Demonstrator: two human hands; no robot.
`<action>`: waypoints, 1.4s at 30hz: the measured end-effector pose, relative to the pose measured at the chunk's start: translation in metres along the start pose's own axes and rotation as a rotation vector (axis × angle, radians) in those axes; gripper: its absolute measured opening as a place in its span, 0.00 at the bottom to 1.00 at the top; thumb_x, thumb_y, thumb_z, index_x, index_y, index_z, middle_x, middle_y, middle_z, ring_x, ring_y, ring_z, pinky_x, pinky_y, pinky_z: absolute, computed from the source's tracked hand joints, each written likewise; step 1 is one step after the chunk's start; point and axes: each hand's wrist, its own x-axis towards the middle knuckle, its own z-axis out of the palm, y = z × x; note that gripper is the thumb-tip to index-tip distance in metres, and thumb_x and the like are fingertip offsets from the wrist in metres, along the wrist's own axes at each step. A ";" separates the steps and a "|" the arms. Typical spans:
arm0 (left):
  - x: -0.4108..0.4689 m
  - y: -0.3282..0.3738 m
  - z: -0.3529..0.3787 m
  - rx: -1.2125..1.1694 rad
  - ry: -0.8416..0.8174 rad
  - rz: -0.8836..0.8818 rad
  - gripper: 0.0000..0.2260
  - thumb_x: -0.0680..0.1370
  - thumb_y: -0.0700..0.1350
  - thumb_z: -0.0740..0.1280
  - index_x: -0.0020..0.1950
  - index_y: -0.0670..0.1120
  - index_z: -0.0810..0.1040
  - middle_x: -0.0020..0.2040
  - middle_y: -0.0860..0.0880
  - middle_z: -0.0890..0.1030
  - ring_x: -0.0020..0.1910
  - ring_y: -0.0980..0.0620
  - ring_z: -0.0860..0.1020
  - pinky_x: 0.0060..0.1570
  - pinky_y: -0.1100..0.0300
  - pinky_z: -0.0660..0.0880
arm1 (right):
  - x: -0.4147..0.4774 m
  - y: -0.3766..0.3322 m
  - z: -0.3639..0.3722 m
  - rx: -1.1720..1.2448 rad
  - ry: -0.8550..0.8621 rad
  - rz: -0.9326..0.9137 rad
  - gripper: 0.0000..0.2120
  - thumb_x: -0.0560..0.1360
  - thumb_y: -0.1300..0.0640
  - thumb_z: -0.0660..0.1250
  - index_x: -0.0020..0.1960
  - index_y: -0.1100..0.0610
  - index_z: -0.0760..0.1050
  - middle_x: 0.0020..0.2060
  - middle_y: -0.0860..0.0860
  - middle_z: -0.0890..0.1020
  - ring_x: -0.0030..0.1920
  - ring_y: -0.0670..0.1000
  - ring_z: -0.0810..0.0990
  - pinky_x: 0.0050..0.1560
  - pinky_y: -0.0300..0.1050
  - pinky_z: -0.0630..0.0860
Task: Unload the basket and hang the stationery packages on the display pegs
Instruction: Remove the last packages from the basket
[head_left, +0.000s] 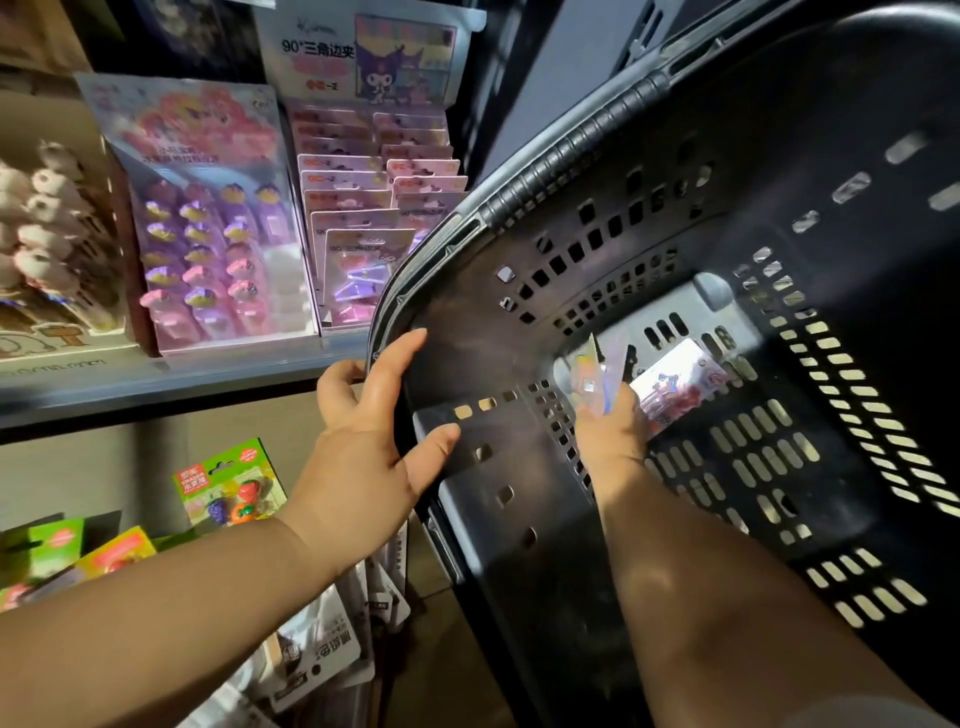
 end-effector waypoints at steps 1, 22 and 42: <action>0.000 0.000 0.000 -0.002 -0.001 -0.001 0.31 0.78 0.46 0.68 0.66 0.71 0.52 0.70 0.47 0.52 0.37 0.83 0.53 0.45 0.89 0.51 | 0.000 0.006 -0.002 0.027 0.001 0.024 0.22 0.74 0.56 0.68 0.65 0.59 0.67 0.62 0.59 0.74 0.60 0.62 0.74 0.55 0.49 0.73; -0.005 0.013 -0.003 0.177 -0.085 -0.148 0.34 0.78 0.55 0.65 0.78 0.62 0.48 0.77 0.44 0.43 0.71 0.40 0.66 0.71 0.58 0.59 | -0.033 0.002 -0.093 0.802 -0.393 0.209 0.16 0.72 0.62 0.69 0.59 0.62 0.76 0.44 0.54 0.85 0.47 0.55 0.81 0.42 0.44 0.79; -0.079 0.074 -0.202 -0.353 -0.215 -0.061 0.35 0.61 0.41 0.82 0.63 0.58 0.72 0.53 0.43 0.81 0.44 0.49 0.80 0.40 0.56 0.79 | -0.197 -0.192 -0.172 0.490 -1.150 -0.522 0.24 0.58 0.55 0.80 0.53 0.58 0.81 0.48 0.54 0.86 0.45 0.51 0.84 0.47 0.45 0.81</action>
